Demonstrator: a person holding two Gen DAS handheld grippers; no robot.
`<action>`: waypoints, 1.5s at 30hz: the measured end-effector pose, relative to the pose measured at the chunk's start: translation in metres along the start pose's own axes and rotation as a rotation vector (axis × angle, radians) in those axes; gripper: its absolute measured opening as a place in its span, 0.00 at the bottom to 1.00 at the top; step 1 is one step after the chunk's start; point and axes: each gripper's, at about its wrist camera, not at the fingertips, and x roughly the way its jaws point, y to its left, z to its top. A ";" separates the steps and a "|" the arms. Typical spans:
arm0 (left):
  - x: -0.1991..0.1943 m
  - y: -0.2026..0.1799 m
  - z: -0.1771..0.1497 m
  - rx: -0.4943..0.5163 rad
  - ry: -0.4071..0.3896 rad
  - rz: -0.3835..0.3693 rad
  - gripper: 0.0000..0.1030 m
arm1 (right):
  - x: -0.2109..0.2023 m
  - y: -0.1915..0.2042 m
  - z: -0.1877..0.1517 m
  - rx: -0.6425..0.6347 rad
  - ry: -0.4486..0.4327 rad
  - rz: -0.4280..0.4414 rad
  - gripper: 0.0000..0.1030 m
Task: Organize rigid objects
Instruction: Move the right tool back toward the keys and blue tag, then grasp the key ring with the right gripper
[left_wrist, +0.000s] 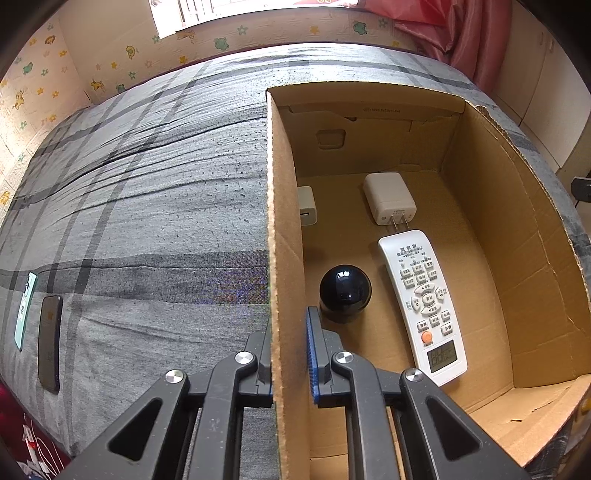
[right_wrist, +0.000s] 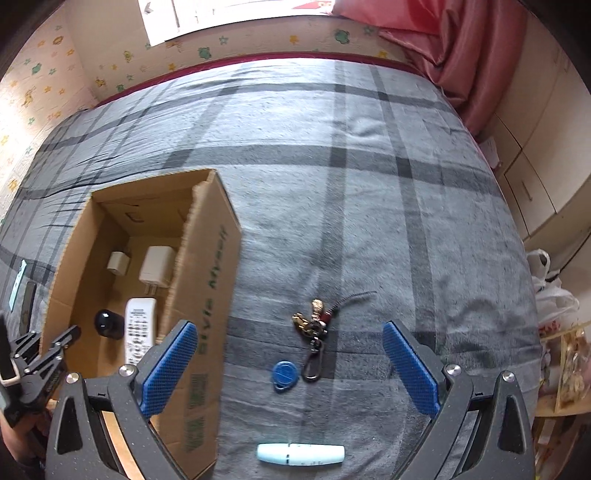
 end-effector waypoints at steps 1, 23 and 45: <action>0.000 0.000 0.000 -0.001 0.000 0.000 0.12 | 0.003 -0.003 -0.001 0.008 0.003 -0.003 0.99; 0.004 0.002 -0.001 -0.010 0.005 -0.006 0.12 | 0.100 -0.037 -0.018 0.093 0.112 -0.018 0.99; 0.003 0.000 -0.003 -0.002 0.004 0.003 0.12 | 0.129 -0.021 -0.025 0.028 0.157 -0.063 0.34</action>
